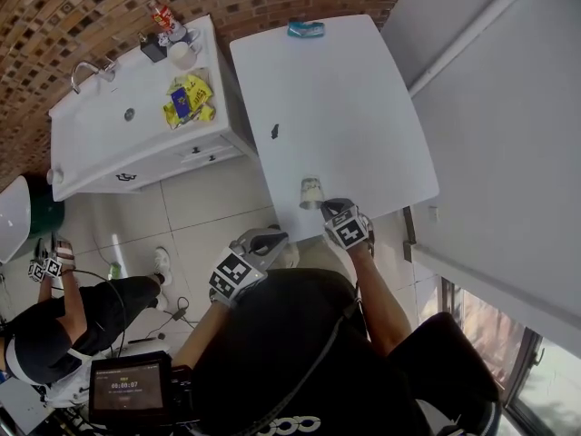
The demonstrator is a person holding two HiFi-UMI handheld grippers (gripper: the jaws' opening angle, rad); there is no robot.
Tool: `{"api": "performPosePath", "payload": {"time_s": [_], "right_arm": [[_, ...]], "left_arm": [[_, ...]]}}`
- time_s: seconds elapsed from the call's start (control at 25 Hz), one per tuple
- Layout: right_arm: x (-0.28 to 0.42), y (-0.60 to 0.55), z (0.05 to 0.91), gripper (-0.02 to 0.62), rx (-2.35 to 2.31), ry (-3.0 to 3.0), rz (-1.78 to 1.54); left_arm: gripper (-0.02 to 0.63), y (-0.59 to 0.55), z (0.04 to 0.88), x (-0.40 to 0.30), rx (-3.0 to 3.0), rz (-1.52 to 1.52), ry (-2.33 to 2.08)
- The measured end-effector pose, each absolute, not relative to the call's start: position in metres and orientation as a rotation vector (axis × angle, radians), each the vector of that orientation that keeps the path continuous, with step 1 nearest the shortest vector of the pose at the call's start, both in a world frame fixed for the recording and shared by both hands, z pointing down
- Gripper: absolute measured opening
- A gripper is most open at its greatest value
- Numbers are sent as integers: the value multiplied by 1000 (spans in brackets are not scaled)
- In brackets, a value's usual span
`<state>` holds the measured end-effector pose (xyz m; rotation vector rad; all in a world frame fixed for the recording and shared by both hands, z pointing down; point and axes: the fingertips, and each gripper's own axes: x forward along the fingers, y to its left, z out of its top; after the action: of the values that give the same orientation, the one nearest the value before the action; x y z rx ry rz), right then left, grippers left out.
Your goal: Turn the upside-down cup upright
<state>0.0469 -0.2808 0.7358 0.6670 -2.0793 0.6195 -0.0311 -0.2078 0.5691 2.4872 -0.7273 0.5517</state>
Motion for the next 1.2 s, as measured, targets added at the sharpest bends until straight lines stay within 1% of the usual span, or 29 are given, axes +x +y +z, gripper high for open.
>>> {"api": "performPosePath", "payload": {"time_s": [0.2, 0.4, 0.64, 0.92, 1.2], "right_arm": [[54, -276, 729, 6, 724, -2035, 891], [61, -269, 726, 6, 823, -1969, 1321], [58, -266, 731, 6, 802, -1909, 1725], [50, -258, 733, 6, 709, -1830, 1932], [47, -260, 735, 8, 711, -1798, 1943]], "left_arm": [[15, -214, 569, -32, 2493, 534, -720], [15, -217, 566, -29, 2486, 523, -691], [15, -224, 564, -30, 2490, 516, -690], [15, -230, 564, -30, 2496, 504, -695], [15, -236, 562, -34, 2494, 494, -703]]}}
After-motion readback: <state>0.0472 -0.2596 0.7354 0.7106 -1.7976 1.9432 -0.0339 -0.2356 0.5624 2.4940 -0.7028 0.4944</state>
